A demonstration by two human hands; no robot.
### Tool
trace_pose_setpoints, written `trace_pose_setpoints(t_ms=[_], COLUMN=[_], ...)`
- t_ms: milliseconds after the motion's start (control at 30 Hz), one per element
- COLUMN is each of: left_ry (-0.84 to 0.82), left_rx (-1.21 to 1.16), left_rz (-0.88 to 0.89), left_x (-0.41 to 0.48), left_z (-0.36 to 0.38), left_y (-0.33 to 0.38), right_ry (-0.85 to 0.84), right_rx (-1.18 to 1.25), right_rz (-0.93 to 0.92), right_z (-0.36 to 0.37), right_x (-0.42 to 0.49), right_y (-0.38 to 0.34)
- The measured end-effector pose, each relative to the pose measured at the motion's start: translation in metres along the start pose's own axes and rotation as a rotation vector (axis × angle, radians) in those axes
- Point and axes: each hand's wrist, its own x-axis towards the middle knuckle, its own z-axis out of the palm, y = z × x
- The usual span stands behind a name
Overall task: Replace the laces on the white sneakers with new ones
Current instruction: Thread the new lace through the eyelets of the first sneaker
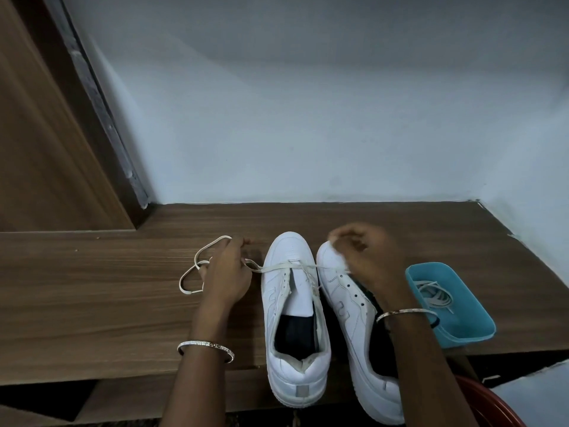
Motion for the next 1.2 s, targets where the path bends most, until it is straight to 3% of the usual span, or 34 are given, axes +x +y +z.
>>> trace_pose_setpoints(t_ms=[100, 200, 300, 400, 533, 667, 767, 900, 967, 1033, 1200], left_ry=[-0.029, -0.054, -0.050, -0.050, -0.067, -0.040, 0.022, 0.068, 0.063, 0.062, 0.009], left_rx=[-0.017, -0.019, -0.041, -0.021, 0.029, 0.043, 0.009, -0.014, -0.019, -0.030, -0.061], left_rz=[0.005, 0.013, 0.013, 0.023, -0.005, -0.059, -0.062, -0.052, -0.046, -0.027, 0.009], left_x=[-0.002, -0.003, -0.002, -0.002, -0.002, -0.002, -0.001, 0.000, 0.000, -0.001, 0.000], left_z=[0.002, 0.006, 0.006, 0.005, 0.003, 0.005, 0.005, 0.003, 0.002, 0.000, -0.002], left_y=[0.002, 0.001, 0.000, -0.001, -0.001, -0.001, -0.001, -0.003, -0.003, -0.001, 0.003], right_ry=[-0.225, -0.206, -0.096, 0.079, 0.493, 0.638, 0.486, -0.084, -0.231, -0.243, -0.123], right_rx=[-0.411, -0.599, -0.503, -0.248, 0.186, 0.131, -0.036, -0.253, -0.539, -0.653, -0.623], right_rz=[-0.149, -0.135, -0.056, 0.006, 0.239, 0.285, 0.153, -0.079, -0.149, -0.143, -0.061], right_z=[0.021, 0.033, 0.030, 0.020, 0.005, -0.004, 0.002, 0.018, 0.029, 0.035, 0.033], right_x=[-0.005, -0.009, -0.006, -0.001, 0.004, 0.002, -0.001, -0.006, -0.011, -0.013, -0.011], right_y=[0.004, 0.007, 0.010, 0.004, 0.002, -0.003, -0.005, -0.004, -0.005, -0.006, -0.003])
